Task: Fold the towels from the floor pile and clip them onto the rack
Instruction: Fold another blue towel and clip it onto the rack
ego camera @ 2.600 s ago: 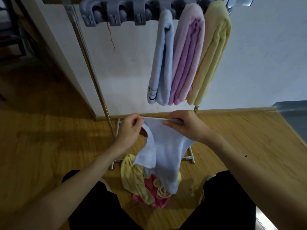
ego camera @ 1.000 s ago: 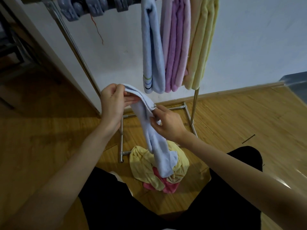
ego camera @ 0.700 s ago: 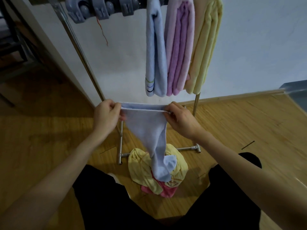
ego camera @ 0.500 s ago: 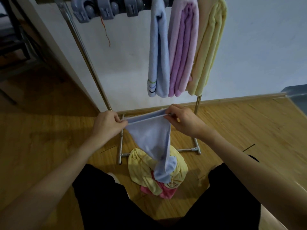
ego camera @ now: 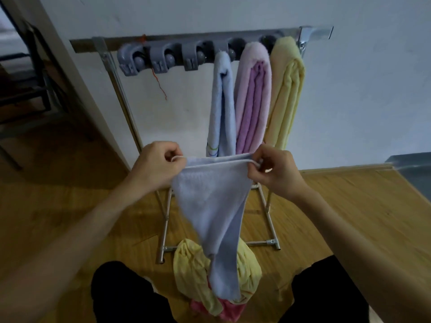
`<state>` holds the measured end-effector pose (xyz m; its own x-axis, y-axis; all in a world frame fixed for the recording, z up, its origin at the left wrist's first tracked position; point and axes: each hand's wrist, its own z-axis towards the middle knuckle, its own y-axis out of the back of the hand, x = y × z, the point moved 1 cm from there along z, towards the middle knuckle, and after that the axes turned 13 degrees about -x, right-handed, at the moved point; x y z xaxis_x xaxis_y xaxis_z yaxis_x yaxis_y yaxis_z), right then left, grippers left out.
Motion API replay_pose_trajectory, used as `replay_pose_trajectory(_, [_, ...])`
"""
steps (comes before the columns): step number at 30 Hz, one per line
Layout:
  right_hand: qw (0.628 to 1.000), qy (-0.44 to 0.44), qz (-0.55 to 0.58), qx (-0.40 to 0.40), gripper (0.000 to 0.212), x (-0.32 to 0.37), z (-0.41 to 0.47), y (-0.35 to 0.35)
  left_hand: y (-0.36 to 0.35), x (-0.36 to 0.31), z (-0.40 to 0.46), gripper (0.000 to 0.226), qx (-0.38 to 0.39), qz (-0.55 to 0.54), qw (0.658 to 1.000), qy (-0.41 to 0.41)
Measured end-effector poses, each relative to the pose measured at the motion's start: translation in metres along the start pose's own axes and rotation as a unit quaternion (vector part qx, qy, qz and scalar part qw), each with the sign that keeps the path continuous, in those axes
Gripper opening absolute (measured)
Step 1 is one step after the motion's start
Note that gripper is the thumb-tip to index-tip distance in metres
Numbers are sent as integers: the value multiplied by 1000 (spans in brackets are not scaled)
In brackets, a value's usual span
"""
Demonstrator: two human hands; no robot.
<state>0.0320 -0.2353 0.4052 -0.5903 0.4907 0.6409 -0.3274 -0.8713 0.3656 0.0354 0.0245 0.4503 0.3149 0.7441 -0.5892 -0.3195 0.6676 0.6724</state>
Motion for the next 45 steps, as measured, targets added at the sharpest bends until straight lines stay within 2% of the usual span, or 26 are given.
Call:
replay_pose_trajectory(3, [1000, -17, 13, -1, 13, 6, 19, 8, 13, -16, 13, 23, 149, -69, 984, 64])
replay_pose_trajectory(5, [999, -23, 26, 22, 13, 9, 28, 14, 21, -24, 20, 23, 202, -72, 973, 85])
replay_pose_trajectory(7, [997, -24, 48, 63, 14, 13, 37, 18, 31, -29, 29, 23, 174, -50, 981, 67])
replay_pose_trajectory(9, [991, -42, 95, 88, 12, 18, 43, 20, 41, -35, 38, 22, 86, -31, 996, 7])
replay_pose_trajectory(12, [978, -85, 180, 58, 14, 24, 53, 21, 50, -43, 43, 18, -40, -45, 995, -85])
replay_pose_trajectory(14, [977, -89, 190, 35, 16, 25, 58, 19, 47, -44, 41, 18, -48, -30, 993, -102])
replay_pose_trajectory(17, [983, -86, 157, 40, 14, 22, 59, 14, 41, -36, 37, 21, -4, 15, 996, -87])
replay_pose_trajectory(25, [982, -85, 118, 124, 22, 23, 43, 7, 41, -23, 25, 20, 75, 97, 989, -80])
replay_pose_trajectory(29, [981, -84, 137, 107, 22, 25, 43, 10, 44, -21, 24, 19, 141, 75, 985, -74])
replay_pose_trajectory(32, [980, -85, 150, 98, 14, 21, 42, 11, 45, -21, 18, 10, 189, 7, 981, -51])
replay_pose_trajectory(35, [981, -90, 151, 85, 4, 16, 37, 8, 42, -20, 10, 20, 196, -26, 979, -47])
replay_pose_trajectory(39, [983, -100, 147, 53, 8, 13, 29, 0, 37, -22, -3, 40, 255, -51, 963, -68])
replay_pose_trajectory(42, [985, -99, 135, 43, 5, 15, 22, -7, 35, -21, -9, 40, 328, -5, 938, -110])
replay_pose_trajectory(45, [989, -80, 107, 58, 7, 18, 19, -13, 30, -17, -12, 52, 385, 49, 913, -122])
